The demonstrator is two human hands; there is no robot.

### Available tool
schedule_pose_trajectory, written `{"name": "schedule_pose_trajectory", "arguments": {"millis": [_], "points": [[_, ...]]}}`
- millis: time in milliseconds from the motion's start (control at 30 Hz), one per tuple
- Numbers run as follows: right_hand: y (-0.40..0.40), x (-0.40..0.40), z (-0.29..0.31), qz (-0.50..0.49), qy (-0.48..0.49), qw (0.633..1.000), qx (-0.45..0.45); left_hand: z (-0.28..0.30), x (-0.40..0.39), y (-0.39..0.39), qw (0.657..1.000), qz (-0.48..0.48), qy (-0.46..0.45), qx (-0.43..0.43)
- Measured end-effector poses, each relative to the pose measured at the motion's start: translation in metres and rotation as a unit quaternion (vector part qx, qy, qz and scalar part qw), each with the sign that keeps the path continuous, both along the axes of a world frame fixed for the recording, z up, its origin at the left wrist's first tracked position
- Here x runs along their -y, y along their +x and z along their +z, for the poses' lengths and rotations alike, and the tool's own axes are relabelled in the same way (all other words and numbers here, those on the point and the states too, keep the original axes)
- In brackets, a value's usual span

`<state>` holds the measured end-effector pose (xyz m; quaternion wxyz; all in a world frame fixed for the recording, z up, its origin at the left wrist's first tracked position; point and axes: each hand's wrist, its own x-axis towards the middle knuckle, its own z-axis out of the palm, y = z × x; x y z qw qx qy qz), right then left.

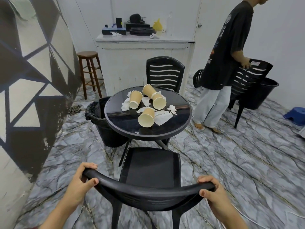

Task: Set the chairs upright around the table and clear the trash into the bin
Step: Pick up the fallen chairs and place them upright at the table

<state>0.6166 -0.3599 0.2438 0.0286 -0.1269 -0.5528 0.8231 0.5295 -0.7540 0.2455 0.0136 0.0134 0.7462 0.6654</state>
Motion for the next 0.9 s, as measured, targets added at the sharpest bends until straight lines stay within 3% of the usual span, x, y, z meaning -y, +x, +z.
{"name": "schedule_pose_trajectory", "arguments": {"millis": [633,900], "points": [[0.007,-0.002,0.006,0.021,0.037,0.999,0.027,0.013,0.008,0.001,0.996,-0.048,-0.061,0.037],[0.006,-0.006,0.006,0.042,0.053,0.997,0.040,0.019,0.003,0.010,0.995,-0.022,-0.087,0.033]]}}
